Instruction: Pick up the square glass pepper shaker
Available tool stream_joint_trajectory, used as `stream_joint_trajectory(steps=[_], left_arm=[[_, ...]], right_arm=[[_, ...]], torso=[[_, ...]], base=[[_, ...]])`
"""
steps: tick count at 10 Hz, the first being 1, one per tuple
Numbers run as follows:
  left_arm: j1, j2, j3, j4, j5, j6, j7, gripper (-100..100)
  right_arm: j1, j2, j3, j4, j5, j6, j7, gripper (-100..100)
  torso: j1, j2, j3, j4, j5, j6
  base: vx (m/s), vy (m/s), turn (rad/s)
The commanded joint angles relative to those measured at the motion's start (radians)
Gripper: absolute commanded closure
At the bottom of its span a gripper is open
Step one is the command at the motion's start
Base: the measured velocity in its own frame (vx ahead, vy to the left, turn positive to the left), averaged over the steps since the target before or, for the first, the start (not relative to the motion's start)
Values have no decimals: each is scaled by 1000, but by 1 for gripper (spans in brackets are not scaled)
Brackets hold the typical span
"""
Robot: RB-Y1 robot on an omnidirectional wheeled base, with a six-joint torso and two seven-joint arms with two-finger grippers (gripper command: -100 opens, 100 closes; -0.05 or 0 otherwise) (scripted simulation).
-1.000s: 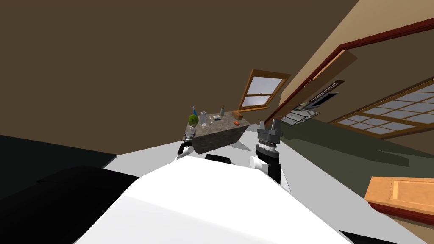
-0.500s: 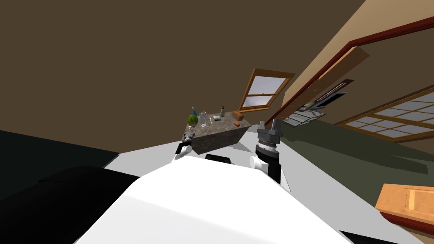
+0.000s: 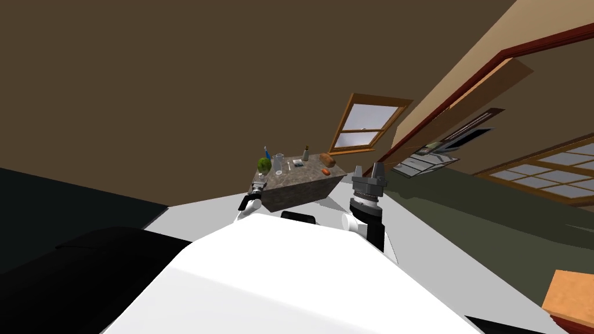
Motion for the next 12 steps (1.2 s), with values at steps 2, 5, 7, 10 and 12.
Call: stream_joint_trajectory(steps=[2, 5, 7, 10, 12], left_arm=[[11, -10, 18, -27, 20, 55, -5, -100], [23, -9, 36, -58, 43, 113, -10, -100], [30, -8, 47, -75, 56, 146, -13, -100], [41, -14, 63, -103, 76, 196, -17, -100], [48, -24, 74, -120, 89, 227, -20, -100]], right_arm=[[0, 0, 0, 0, 0, 0, 0, 0], [0, 0, 0, 0, 0, 0, 0, 0], [0, 0, 0, 0, 0, 0, 0, 0], [0, 0, 0, 0, 0, 0, 0, 0], [0, 0, 0, 0, 0, 0, 0, 0]], torso=[[0, 0, 0, 0, 0, 0], [0, 1, 1, 0, 0, 0], [-1, 1, 1, 0, 0, 0], [0, 2, 1, 0, 0, 0], [0, 2, 1, 0, 0, 0]], base=[[43, -16, 66], [40, -20, 66], [34, -24, 51], [30, -20, 58], [27, -16, 54]])
